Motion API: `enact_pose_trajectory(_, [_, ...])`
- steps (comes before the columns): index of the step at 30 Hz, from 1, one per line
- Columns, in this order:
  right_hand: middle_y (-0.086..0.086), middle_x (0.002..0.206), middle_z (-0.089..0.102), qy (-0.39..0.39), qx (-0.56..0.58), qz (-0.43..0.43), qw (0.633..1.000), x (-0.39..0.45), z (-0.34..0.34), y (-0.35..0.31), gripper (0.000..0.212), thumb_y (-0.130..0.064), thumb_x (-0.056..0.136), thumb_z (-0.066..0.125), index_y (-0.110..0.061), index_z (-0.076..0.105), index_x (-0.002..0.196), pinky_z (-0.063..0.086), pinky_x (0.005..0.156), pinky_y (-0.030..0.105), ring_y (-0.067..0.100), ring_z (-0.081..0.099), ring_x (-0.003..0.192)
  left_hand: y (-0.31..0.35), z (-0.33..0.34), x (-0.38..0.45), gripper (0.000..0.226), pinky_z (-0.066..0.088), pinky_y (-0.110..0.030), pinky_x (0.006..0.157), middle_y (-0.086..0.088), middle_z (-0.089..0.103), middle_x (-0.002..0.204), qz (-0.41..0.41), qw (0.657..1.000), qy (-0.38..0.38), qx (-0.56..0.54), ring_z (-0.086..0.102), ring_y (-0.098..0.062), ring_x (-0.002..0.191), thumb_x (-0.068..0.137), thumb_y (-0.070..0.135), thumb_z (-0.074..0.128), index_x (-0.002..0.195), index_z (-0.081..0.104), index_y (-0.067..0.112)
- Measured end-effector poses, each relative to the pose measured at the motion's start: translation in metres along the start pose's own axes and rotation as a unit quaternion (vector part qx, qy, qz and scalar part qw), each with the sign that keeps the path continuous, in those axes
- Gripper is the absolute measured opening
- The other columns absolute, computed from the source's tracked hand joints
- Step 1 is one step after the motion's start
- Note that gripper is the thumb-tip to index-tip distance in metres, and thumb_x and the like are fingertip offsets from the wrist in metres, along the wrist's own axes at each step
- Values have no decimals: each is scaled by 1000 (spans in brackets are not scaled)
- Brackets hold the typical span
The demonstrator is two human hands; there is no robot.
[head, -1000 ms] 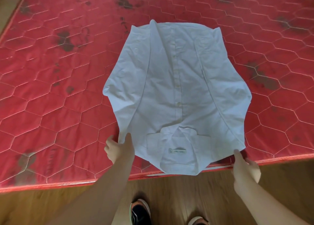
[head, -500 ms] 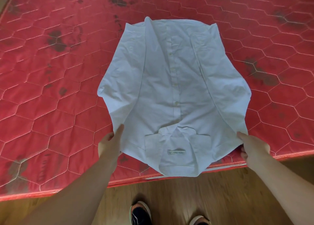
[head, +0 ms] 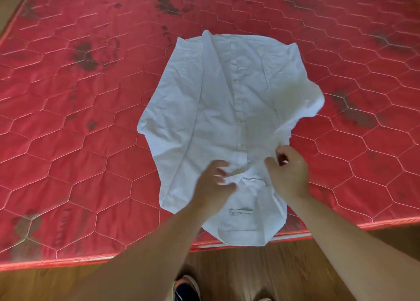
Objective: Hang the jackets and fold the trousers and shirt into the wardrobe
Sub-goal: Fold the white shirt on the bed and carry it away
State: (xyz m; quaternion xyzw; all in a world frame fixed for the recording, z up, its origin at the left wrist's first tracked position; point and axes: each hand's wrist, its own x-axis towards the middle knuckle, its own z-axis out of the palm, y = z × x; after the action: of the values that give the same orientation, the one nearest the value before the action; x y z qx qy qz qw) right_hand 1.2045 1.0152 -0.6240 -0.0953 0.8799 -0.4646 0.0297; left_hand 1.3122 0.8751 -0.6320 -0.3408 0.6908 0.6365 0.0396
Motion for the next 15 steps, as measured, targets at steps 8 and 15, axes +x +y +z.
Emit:
enact_pose_trajectory(8, [-5,52,27,-138,-13,-24,990,31,39,-59,34,-7,72,61,-17,32,56,26,44,17,10,28,48,37,27,13,55,51,-19,71,3,61,88,51,993,-103,-27,61,-6,79,79,11,72,127,48,22])
enact_pose_trajectory(15, [-5,53,29,-190,23,-94,977,17,93,-119,36,-7,72,63,-16,31,56,26,50,22,11,29,53,33,-21,19,17,50,-17,72,-1,62,88,94,970,95,-204,63,-2,82,95,3,48,109,57,7])
